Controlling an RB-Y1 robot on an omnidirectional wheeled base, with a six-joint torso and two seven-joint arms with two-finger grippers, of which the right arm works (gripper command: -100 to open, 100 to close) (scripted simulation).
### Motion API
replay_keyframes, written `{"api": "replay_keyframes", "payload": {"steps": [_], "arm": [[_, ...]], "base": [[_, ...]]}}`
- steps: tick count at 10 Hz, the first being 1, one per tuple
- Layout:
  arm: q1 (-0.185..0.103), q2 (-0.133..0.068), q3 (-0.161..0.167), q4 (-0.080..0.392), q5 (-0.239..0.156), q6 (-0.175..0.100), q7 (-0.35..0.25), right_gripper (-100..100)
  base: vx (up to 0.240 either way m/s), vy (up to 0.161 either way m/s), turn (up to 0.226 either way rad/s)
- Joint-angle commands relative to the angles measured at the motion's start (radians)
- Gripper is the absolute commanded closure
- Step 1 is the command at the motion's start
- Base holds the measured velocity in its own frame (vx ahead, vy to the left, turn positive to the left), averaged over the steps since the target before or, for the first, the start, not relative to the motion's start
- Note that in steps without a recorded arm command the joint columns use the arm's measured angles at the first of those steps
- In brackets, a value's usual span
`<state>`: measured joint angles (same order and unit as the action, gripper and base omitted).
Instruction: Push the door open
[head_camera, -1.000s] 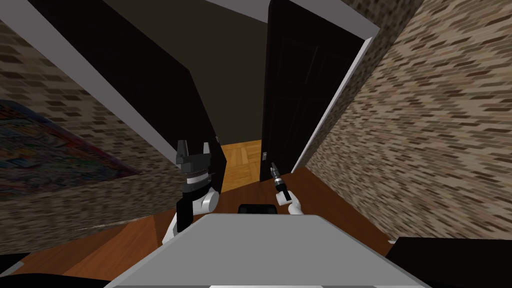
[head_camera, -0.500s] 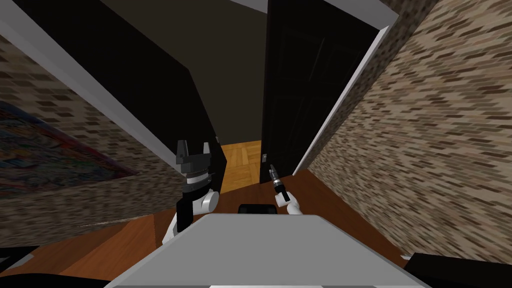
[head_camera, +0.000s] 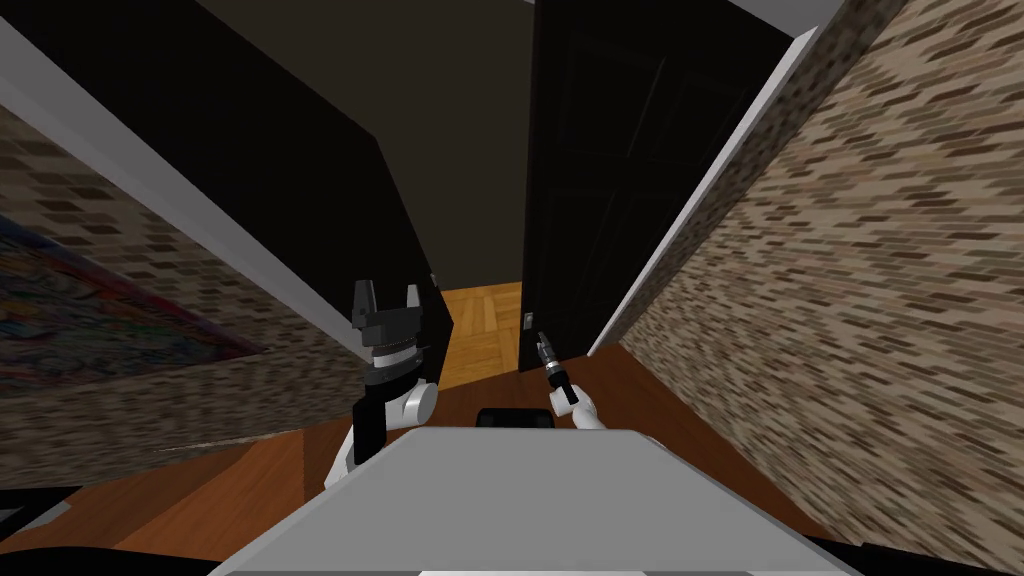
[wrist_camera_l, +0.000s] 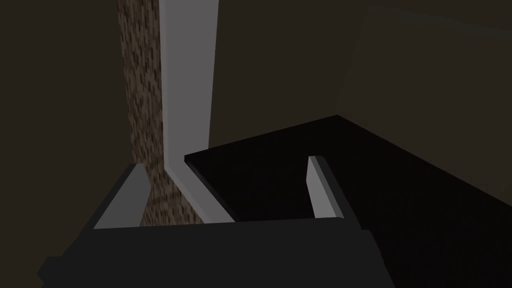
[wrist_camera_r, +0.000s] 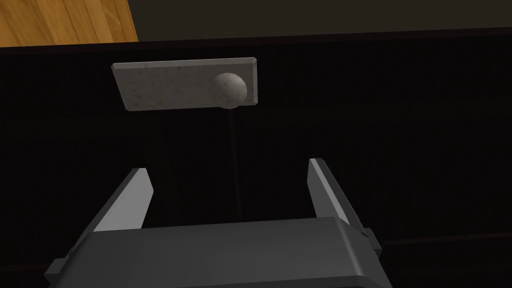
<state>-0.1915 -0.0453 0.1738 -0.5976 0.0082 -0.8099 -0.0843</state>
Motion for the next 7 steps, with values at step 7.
{"api": "replay_keyframes", "payload": {"steps": [7], "arm": [[-0.006, -0.009, -0.013, 0.012, -0.006, -0.003, 0.007, -100]], "base": [[0.157, 0.032, 0.023]]}}
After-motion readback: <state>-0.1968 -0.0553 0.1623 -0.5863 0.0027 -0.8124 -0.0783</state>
